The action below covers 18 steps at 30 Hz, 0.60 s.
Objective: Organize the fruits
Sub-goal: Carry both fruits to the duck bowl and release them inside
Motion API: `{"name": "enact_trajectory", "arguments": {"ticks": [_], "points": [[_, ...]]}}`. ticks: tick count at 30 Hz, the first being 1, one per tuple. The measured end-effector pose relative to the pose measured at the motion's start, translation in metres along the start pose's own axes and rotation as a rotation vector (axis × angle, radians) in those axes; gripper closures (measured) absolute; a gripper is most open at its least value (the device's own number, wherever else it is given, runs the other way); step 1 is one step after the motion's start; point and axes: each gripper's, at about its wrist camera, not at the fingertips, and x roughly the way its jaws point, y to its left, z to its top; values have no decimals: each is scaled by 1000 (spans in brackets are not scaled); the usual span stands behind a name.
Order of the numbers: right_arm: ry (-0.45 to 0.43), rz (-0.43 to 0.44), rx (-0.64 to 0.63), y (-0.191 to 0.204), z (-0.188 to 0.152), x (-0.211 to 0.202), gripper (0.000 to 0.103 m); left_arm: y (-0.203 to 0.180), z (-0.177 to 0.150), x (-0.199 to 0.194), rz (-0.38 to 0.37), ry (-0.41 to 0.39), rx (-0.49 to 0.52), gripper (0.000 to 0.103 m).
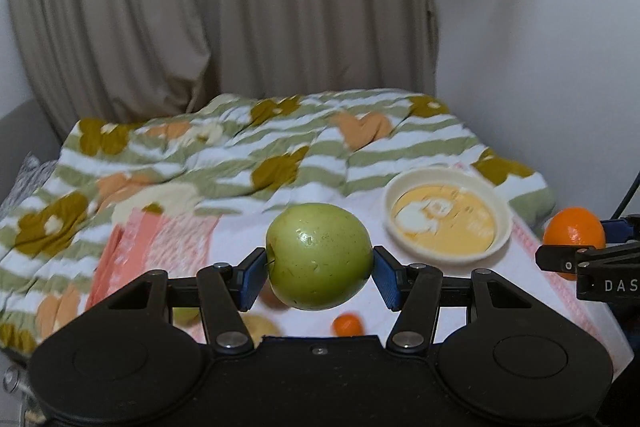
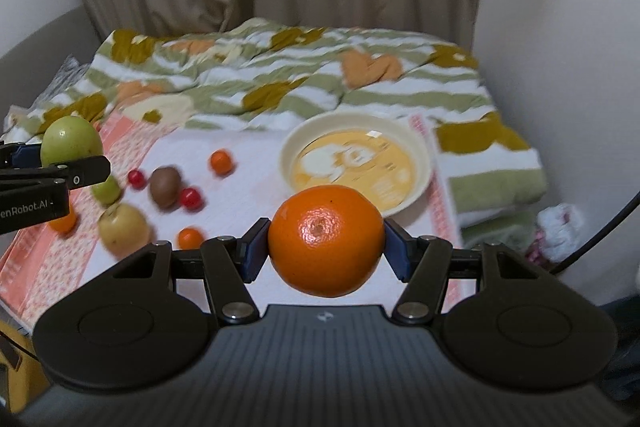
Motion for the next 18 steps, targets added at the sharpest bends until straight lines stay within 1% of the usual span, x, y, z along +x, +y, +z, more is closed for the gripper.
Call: {"name": "enact_trajectory", "arguments": {"ticks": [3, 8, 12, 18], "points": [[-18, -23, 17, -18, 16, 2, 28, -12, 16, 14, -40, -9, 8, 42], [-35, -58, 54, -42, 42, 16, 28, -28, 42, 52, -109, 2, 37, 42], [-29, -88, 92, -59, 62, 40, 28, -40, 60, 89, -157, 25, 69, 42], [-4, -123, 136, -80, 86, 87, 28, -59, 78, 155, -224, 82, 132, 42]]}}
